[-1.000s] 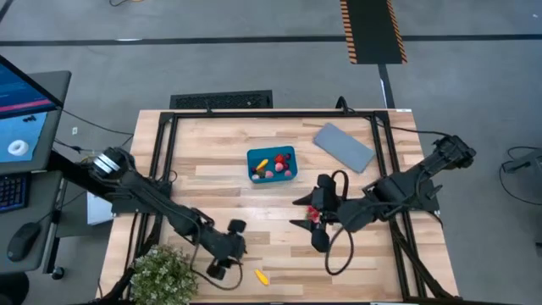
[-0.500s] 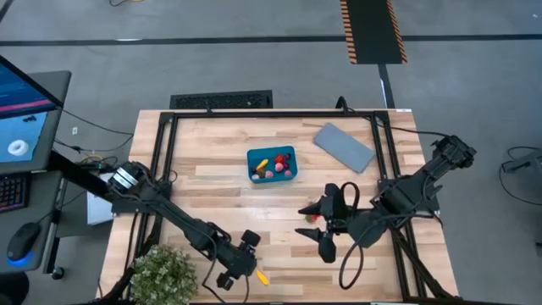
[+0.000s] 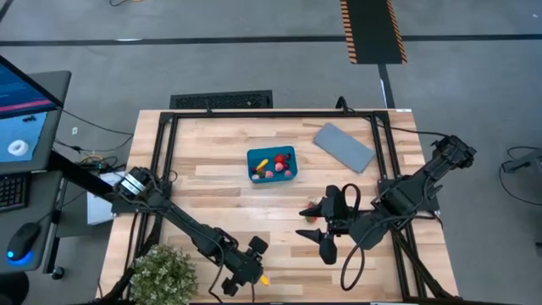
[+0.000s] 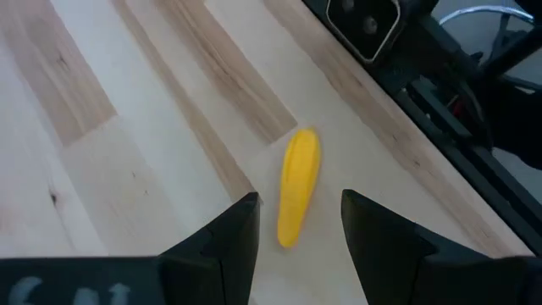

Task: Pick and placing Produce into tupperware
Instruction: Put the yellow corn into the blue bin

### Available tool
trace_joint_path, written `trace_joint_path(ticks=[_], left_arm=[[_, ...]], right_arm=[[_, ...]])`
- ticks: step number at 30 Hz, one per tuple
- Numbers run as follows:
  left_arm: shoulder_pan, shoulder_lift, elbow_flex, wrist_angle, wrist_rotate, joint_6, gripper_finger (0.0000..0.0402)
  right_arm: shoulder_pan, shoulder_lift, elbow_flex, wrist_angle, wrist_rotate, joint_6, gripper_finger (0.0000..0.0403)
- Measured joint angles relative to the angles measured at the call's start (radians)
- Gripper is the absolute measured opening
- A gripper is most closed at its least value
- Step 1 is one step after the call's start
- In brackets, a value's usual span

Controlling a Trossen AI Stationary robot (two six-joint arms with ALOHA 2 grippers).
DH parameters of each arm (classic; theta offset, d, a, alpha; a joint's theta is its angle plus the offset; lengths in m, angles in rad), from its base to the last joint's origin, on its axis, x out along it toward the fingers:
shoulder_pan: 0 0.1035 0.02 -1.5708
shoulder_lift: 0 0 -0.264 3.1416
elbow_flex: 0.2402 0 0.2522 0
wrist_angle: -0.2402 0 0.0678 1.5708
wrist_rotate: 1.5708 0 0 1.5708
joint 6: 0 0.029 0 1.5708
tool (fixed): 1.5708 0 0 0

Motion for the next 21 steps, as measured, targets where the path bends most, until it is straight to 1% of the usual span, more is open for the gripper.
trace_joint_path(ticks=[3,9,12,19,21], left_arm=[[0.0,0.007,0.0,0.018,0.002,-0.003,0.016],[-0.002,0.081,0.011,0.081,0.027,-0.028,0.016],[-0.002,0.118,0.024,0.038,0.034,-0.041,0.016],[-0.001,0.117,0.029,0.073,0.011,-0.04,0.0159],[0.004,0.117,0.03,0.073,0.012,-0.041,0.0153]], right_arm=[[0.0,0.0,0.0,-0.002,-0.001,0.001,0.027],[0.004,0.0,0.0,0.002,-0.002,0.002,0.027],[0.006,0.0,0.0,0.002,-0.003,0.006,0.027],[0.006,0.0,0.0,-0.006,-0.004,0.008,0.027],[0.006,0.0,0.0,-0.008,-0.004,0.008,0.027]])
